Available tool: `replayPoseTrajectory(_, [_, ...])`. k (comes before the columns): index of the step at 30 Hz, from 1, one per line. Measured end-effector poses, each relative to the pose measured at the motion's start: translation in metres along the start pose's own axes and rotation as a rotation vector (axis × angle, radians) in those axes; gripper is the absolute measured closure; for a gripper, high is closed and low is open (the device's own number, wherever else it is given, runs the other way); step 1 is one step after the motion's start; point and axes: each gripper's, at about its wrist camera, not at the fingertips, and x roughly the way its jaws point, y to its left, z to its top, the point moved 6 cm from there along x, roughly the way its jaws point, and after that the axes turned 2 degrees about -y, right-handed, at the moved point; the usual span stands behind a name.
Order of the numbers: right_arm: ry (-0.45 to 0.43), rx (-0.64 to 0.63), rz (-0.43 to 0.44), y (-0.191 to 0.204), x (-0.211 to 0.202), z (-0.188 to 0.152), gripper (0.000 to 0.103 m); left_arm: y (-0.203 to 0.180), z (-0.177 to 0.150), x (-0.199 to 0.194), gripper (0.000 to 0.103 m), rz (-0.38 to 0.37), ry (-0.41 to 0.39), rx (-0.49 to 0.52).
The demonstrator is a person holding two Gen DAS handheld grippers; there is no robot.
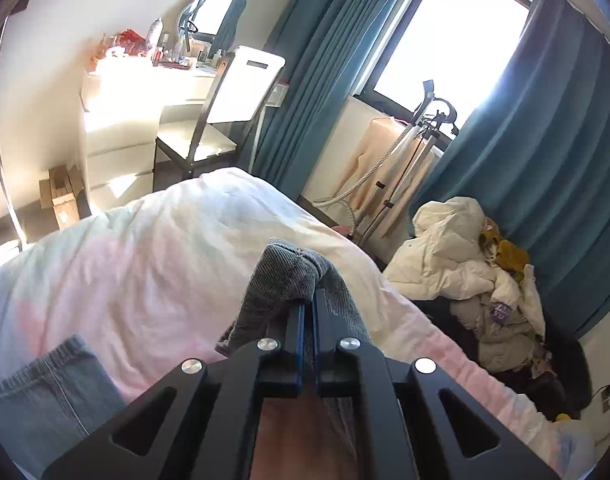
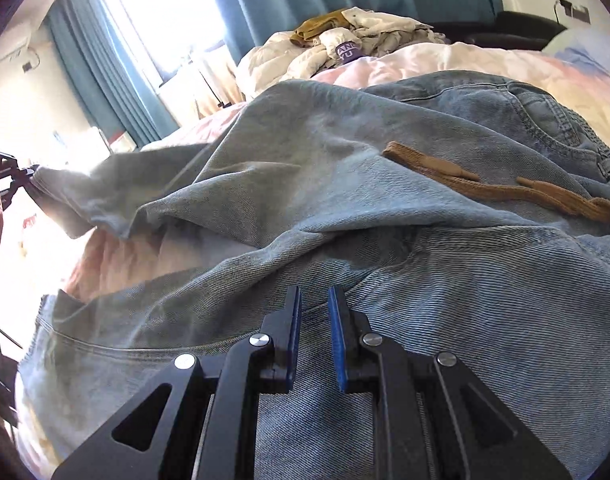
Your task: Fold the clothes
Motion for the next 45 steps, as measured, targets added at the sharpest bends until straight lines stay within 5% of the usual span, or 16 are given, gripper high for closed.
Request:
replayPoseTrajectory(12, [0.003,-0.091,-0.047,0.015,0.016,-0.003,0.088,-0.012,0.083,-0.022,0.100,-0.234,-0.098,0.035])
replayPoseTrajectory(17, [0.009,-0.115,-0.061,0.018,0.019,-0.003,0.088,0.021,0.076,-0.030,0.100,-0.366,-0.081,-0.011])
replayPoseTrajectory(26, [0.015,-0.137,-0.066,0.020,0.016,-0.010,0.088,0.167,-0.040,0.032,0.100,-0.132,0.139,-0.110])
replayPoseTrajectory(33, [0.020,-0.147,-0.068,0.024,0.016,-0.009,0.088,0.190,-0.075,0.031,0.099,-0.094,0.215,-0.173])
replayPoseTrajectory(38, [0.023,-0.156,-0.064,0.027,0.015,-0.008,0.088,0.178,-0.077,0.006,0.084,-0.044,0.204,-0.104])
replayPoseTrajectory(40, [0.023,-0.164,-0.046,0.030,0.010,-0.006,0.088,0.173,-0.082,-0.007,0.052,-0.038,0.199,-0.075])
replayPoseTrajectory(41, [0.023,-0.168,-0.037,0.031,0.008,-0.006,0.088,0.170,-0.085,-0.015,0.046,-0.042,0.199,-0.059])
replayPoseTrajectory(45, [0.023,-0.185,0.000,0.038,0.000,-0.003,0.088,0.151,-0.106,-0.040,0.044,-0.109,0.257,-0.030])
